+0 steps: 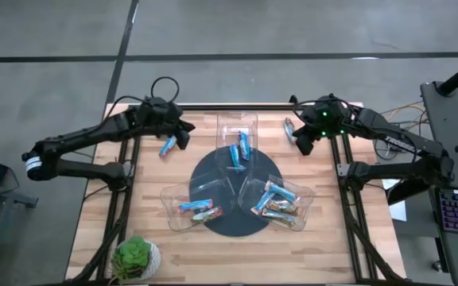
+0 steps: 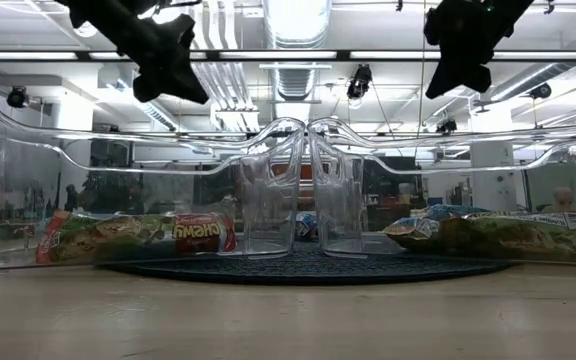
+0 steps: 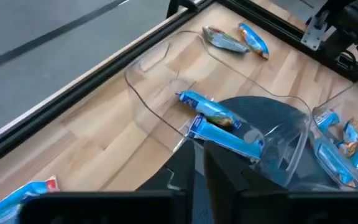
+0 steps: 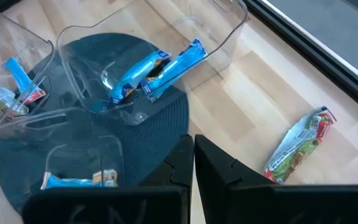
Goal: Pick and place Granola Bars by type
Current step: Put the red granola bar into the left transparent bin
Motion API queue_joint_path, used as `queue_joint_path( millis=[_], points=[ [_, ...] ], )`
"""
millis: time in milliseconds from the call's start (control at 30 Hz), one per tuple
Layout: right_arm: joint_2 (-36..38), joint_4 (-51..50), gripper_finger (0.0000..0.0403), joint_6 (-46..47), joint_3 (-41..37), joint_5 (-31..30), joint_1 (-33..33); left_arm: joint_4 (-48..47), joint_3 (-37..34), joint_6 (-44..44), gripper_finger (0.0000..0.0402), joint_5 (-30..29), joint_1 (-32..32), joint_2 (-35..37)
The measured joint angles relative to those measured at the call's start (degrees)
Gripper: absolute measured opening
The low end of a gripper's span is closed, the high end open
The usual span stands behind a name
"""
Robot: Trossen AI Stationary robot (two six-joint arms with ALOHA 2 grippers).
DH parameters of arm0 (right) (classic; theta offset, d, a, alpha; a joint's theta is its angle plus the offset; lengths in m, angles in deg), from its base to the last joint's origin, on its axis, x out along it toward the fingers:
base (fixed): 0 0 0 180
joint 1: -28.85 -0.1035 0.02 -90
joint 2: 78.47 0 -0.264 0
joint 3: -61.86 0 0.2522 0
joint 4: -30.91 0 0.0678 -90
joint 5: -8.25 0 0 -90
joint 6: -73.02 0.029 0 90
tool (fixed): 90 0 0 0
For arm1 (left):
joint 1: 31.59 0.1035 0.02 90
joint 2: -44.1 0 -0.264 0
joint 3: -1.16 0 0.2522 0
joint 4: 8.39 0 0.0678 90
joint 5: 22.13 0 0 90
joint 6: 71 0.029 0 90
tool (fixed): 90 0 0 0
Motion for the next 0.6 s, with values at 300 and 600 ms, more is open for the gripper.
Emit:
queue_joint_path(
  millis=[300,600],
  points=[
    [-0.3,1.1,0.0008,-0.5,0.0,0.0,0.0,-4.7,5.3,0.4,0.012,-4.0,0.3,-0.2],
    [-0.3,1.1,0.0008,-0.9,0.0,0.0,0.0,-12.3,5.8,0.4,0.019,-7.1,0.3,-1.7]
  ],
)
